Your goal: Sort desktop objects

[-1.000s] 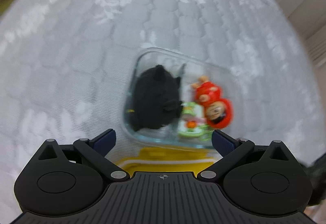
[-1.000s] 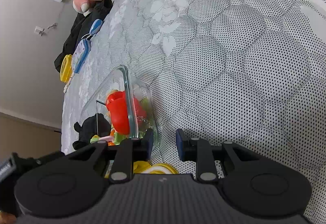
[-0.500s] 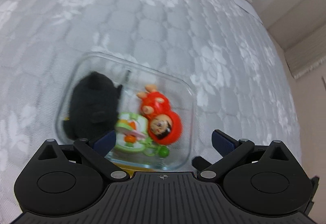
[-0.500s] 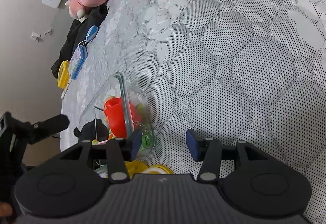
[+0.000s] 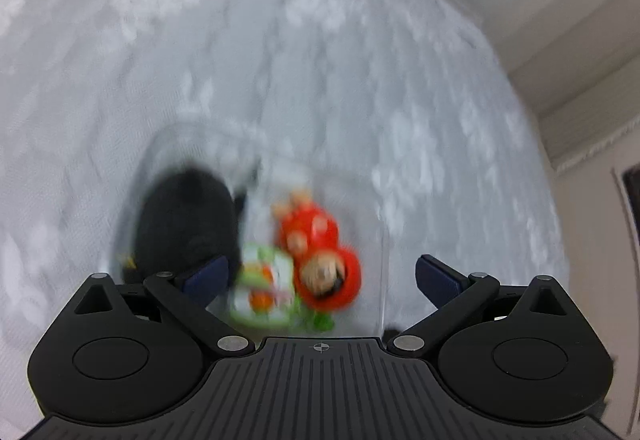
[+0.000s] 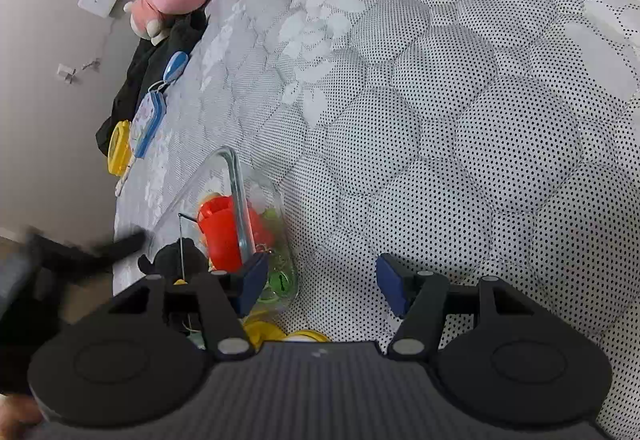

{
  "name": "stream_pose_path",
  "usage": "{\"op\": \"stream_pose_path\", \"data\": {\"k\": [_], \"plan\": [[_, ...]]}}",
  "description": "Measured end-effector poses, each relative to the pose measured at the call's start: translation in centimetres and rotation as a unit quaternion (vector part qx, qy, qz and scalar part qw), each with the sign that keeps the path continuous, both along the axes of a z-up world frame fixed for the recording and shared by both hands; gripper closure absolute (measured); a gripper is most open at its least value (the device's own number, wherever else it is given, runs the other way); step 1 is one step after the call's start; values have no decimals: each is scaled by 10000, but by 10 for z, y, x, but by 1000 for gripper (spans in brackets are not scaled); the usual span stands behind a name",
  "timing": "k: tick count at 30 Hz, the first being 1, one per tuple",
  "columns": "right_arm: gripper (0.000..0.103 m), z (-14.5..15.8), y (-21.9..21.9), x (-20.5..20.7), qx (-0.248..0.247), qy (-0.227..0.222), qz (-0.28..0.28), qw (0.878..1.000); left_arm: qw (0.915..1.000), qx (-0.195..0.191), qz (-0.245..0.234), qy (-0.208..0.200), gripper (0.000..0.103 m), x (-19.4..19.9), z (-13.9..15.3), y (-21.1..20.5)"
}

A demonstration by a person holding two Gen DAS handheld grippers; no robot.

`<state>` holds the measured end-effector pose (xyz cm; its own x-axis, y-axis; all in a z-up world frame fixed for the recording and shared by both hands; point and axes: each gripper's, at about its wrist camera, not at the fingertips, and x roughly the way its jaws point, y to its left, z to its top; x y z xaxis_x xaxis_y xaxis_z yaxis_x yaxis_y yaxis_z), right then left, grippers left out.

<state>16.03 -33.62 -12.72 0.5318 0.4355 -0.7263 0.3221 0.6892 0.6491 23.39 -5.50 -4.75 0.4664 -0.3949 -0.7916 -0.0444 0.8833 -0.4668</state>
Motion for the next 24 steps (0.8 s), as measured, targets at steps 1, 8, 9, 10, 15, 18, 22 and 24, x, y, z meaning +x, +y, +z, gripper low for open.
{"op": "stream_pose_path", "data": {"k": [1,8,9,10,15,18,22,24], "plan": [[40,0,0,0,-8,4,6,10000,9999,113,10,2,1,3,5,3],[40,1,3,-1,-68,-27,93,9999,9959,621,-45,652,1,5,-17,11],[41,1,4,-1,-83,-39,124,9999,9955,570,-10,758,1,3,-23,13],[50,1,5,-1,-69,-56,182,9998,9968,505,22,612,1,-1,-21,15],[86,-1,5,0,420,-93,365,9984,9984,380,419,-71,1,-11,6,43],[83,-6,9,2,561,-11,427,9975,9969,608,442,212,1,-7,4,62],[83,-7,11,4,513,20,408,9978,9962,723,381,300,1,-13,-8,83],[80,-8,12,4,447,25,394,9982,9961,623,393,486,1,-13,-18,91]]}}
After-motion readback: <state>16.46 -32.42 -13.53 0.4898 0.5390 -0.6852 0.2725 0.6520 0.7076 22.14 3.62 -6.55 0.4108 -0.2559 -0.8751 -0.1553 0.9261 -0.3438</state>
